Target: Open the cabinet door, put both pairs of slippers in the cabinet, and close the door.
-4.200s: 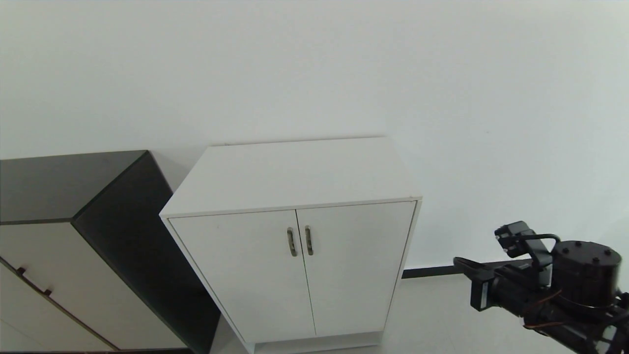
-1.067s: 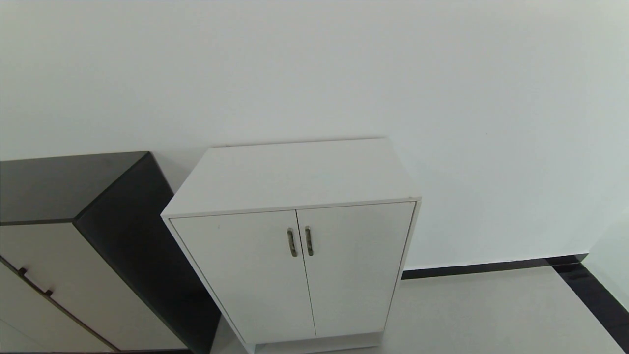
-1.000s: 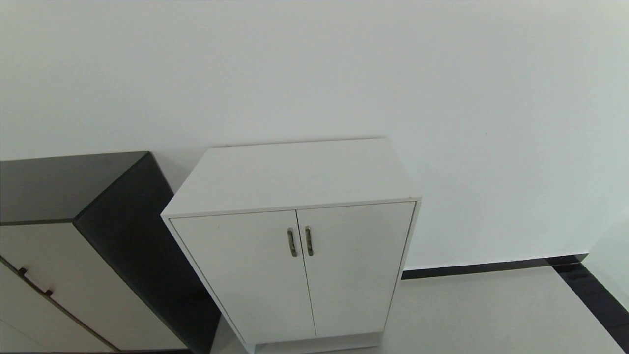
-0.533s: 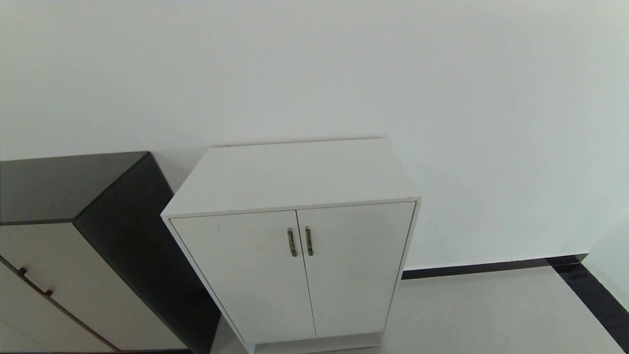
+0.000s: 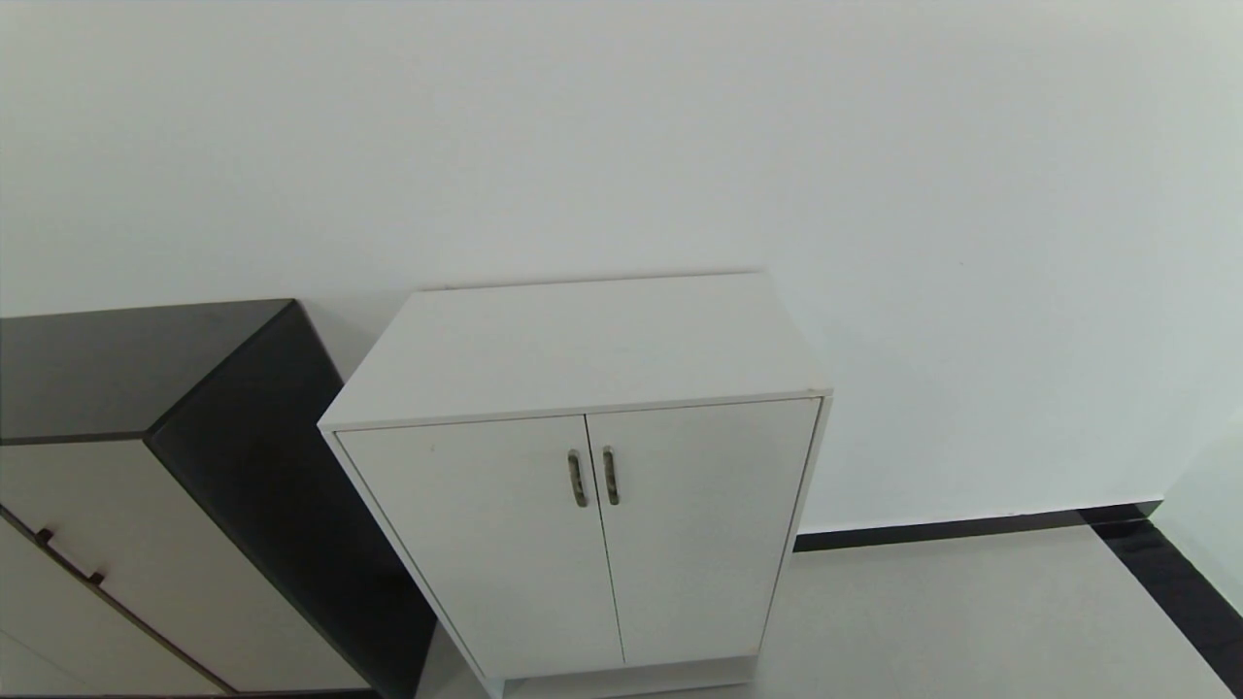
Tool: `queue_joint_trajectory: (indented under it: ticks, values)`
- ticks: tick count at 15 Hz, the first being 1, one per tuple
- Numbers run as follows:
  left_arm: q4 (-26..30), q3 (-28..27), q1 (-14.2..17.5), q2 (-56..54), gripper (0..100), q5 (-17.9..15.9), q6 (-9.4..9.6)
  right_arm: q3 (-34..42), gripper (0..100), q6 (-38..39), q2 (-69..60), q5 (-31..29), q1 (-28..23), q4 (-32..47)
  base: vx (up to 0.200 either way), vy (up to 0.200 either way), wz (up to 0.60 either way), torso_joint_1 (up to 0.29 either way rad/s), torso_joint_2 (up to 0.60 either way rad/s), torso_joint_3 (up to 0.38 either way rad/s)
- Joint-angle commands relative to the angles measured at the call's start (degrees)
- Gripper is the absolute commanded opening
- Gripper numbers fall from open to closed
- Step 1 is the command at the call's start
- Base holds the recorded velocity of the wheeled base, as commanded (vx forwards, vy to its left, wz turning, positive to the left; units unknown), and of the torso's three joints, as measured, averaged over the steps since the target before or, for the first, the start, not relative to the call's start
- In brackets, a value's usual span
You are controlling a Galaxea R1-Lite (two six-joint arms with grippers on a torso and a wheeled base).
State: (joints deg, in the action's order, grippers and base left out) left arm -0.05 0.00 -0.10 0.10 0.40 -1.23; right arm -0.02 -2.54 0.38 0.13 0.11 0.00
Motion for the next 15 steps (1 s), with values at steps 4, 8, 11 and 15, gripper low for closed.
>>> queue_joint_trajectory:
  ticks: [4,8,11,15]
  values:
    - [0.0,0.0,0.0,0.0,0,0.0,0.18,0.0,0,0.4,-0.4,0.0,0.0,0.1,0.0,0.0,0.0,0.0,0.0,0.0]
    - [0.0,0.0,0.0,0.0,0,0.0,0.18,0.0,0,1.7,-0.4,0.1,0.0,0.1,0.0,0.0,0.0,0.0,0.0,0.0]
    - [0.0,0.0,0.0,0.0,0,0.0,0.18,0.0,0,1.7,-0.4,0.1,0.0,0.1,0.0,0.0,0.0,0.0,0.0,0.0]
    - [0.0,0.0,0.0,0.0,0,0.0,0.18,0.0,0,2.0,-0.4,0.1,0.0,0.0,0.0,0.0,0.0,0.0,0.0,0.0]
